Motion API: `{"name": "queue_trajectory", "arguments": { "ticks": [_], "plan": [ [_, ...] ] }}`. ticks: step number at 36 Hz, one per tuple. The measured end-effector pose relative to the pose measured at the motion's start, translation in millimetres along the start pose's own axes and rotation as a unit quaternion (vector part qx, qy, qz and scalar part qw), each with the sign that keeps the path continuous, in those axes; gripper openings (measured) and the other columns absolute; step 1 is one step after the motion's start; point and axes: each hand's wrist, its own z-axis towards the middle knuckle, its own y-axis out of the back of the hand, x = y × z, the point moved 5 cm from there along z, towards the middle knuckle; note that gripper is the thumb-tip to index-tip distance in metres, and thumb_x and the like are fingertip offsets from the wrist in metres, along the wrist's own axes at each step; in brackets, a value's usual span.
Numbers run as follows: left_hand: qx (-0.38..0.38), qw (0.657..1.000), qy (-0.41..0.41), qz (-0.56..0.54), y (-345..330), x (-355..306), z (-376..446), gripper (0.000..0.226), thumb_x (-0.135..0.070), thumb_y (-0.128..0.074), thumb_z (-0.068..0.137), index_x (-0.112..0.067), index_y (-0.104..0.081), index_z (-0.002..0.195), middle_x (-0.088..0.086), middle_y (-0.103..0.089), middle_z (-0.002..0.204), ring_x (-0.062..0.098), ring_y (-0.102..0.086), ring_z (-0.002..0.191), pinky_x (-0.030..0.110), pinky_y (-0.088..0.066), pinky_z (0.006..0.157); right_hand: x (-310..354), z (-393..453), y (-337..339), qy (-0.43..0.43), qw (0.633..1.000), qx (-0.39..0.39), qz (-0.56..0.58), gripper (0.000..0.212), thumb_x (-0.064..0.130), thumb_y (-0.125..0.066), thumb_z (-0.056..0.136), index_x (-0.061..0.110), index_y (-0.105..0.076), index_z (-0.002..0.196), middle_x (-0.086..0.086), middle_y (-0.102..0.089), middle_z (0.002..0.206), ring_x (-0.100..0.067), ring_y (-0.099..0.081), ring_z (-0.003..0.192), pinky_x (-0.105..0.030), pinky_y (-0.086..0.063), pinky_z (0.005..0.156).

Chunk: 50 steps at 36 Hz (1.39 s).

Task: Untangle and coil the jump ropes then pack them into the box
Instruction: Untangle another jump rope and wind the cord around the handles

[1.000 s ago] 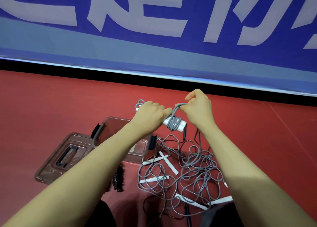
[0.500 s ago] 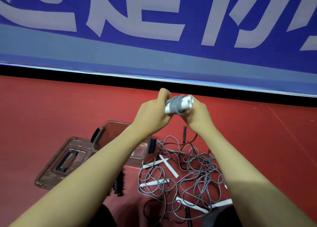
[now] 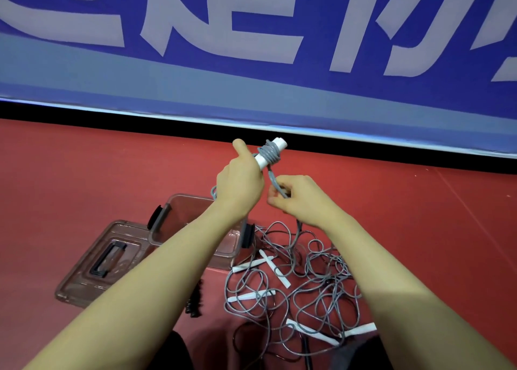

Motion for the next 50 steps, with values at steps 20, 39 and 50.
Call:
{"name": "queue_trajectory", "arguments": {
  "ticks": [20, 39, 50],
  "plan": [
    [0.155, 0.9, -0.193, 0.36, -23.9, -7.7, -9.5, 0.024, -0.007, -0.041, 0.092, -0.008, -0.053, 0.113, 0.011, -0.063, 0.11, 0.033, -0.062, 0.098, 0.032, -0.032, 0.066, 17.2, -10.9, 25.2, -0.006, 0.972, -0.199, -0.122, 0.03, 0.007, -0.052, 0.089, 0.019, -0.066, 0.112, -0.003, -0.065, 0.113, -0.032, -0.06, 0.101, -0.039, -0.049, 0.079],
    [0.027, 0.879, -0.463, 0.112, -14.2, -22.9, -22.4, 0.01, -0.014, -0.049, 0.064, -0.011, -0.05, 0.056, 0.003, -0.05, 0.049, 0.024, -0.047, 0.04, 0.02, -0.029, 0.046, -27.9, -5.4, 38.4, -0.215, 0.956, -0.197, -0.013, 0.041, 0.027, -0.072, 0.077, 0.015, -0.043, 0.05, 0.004, -0.048, 0.055, -0.025, -0.045, 0.063, -0.027, -0.03, 0.055],
    [0.02, 0.906, -0.421, -0.034, 7.6, -24.5, -21.3, 0.033, -0.031, -0.056, 0.076, -0.014, -0.049, 0.104, 0.008, -0.066, 0.081, 0.03, -0.061, 0.063, 0.029, -0.044, 0.048, -23.9, 0.3, 35.4, -0.153, 0.974, -0.151, -0.076, 0.029, 0.007, -0.055, 0.082, 0.015, -0.039, 0.059, -0.002, -0.047, 0.063, -0.027, -0.042, 0.068, -0.031, -0.032, 0.059]
  ]
}}
